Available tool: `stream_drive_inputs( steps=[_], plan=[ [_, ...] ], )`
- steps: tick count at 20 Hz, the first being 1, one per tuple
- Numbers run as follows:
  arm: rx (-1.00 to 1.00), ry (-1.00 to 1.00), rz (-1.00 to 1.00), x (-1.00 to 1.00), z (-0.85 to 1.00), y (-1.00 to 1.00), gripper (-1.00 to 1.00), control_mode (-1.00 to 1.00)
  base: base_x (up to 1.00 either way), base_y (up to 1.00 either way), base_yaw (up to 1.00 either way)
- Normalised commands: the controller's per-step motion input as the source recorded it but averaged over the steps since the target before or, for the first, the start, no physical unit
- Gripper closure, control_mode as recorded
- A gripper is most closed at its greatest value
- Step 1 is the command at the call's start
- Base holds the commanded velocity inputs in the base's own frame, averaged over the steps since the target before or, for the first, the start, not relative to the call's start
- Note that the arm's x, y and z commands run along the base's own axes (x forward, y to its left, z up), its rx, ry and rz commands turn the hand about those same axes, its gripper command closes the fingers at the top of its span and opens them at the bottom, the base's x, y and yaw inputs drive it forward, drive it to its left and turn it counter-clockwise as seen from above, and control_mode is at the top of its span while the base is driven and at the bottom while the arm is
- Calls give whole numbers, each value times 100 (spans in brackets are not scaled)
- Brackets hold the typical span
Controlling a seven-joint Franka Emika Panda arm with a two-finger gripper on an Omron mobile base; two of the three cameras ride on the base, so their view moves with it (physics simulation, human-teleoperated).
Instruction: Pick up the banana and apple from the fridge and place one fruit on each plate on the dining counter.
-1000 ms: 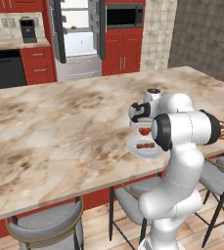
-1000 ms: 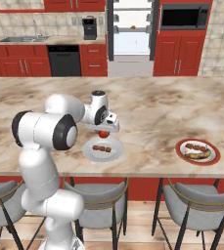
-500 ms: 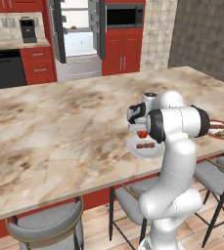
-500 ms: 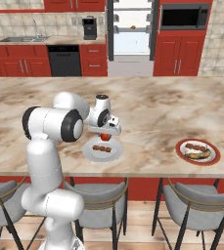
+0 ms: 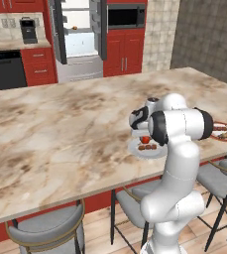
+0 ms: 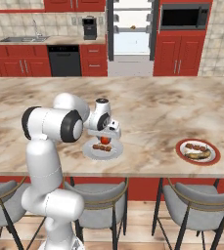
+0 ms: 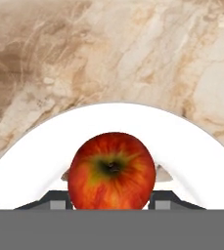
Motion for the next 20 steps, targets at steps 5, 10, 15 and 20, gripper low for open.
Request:
stream_drive_inputs(
  steps=[5,10,15,20],
  plan=[
    [0,0,0,0,-26,0,100,-100,0,0,0],
    [0,0,0,0,-5,0,100,-100,0,0,0],
    [0,0,0,0,-3,0,-100,-100,0,0,0],
    [0,0,0,-1,0,0,-100,-100,0,0,0]
  ],
)
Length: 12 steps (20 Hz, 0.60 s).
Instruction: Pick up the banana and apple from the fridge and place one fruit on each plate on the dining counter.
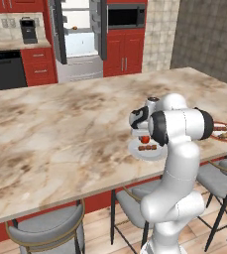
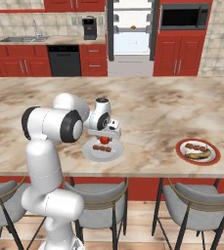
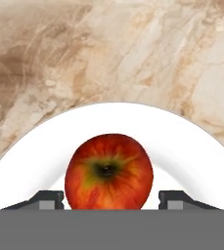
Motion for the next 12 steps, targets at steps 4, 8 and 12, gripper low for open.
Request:
stream_drive_inputs(
  steps=[4,8,12],
  plan=[
    [0,0,0,-16,0,0,-100,-100,0,0,0],
    [-1,0,0,-15,16,0,-100,-100,0,0,0],
    [-5,0,-5,-46,62,1,-100,-100,0,0,0]
  ],
)
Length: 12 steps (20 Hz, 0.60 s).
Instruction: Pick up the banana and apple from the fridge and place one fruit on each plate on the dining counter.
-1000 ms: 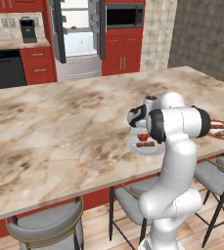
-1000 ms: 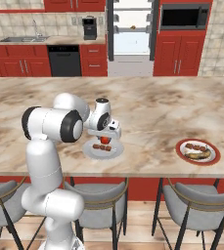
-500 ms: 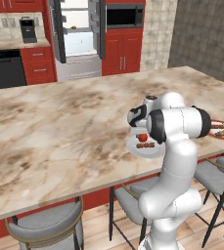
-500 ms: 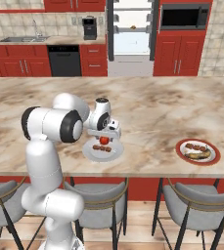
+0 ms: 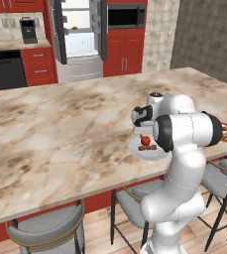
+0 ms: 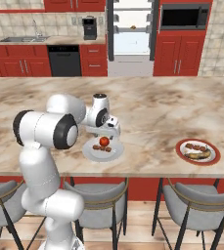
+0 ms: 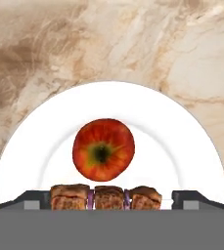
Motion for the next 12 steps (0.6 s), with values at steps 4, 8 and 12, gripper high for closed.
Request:
stream_drive_inputs(
  steps=[4,8,12],
  plan=[
    [-1,0,-7,-96,72,5,-100,-100,0,0,0],
    [0,0,-2,-100,59,23,-100,-100,0,0,0],
    [0,-3,-2,-100,56,12,-100,-100,0,0,0]
  ],
)
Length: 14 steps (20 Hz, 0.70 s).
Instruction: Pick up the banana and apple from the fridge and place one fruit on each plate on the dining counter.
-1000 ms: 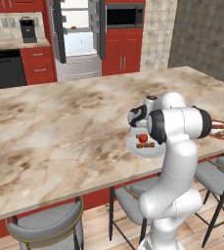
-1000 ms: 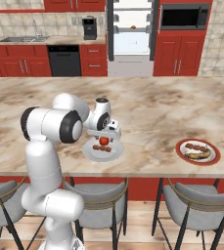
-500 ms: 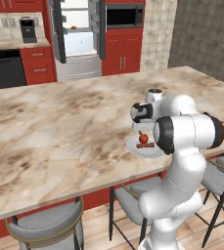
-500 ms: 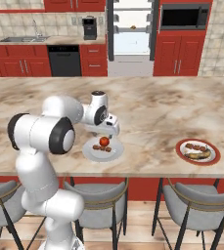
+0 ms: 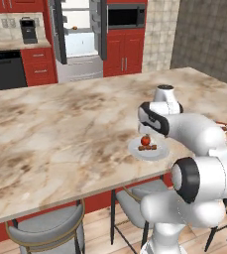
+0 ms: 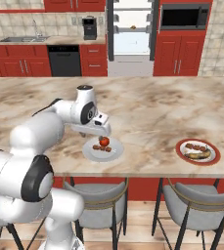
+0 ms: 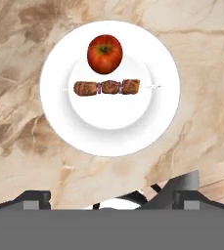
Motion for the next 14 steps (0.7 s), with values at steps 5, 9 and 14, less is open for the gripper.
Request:
stream_drive_inputs(
  steps=[5,9,14],
  plan=[
    [0,-13,5,-100,57,51,-100,-100,0,0,0],
    [0,-11,2,-96,33,67,-100,-100,0,0,0],
    [0,-15,0,-95,30,60,-100,-100,0,0,0]
  ],
)
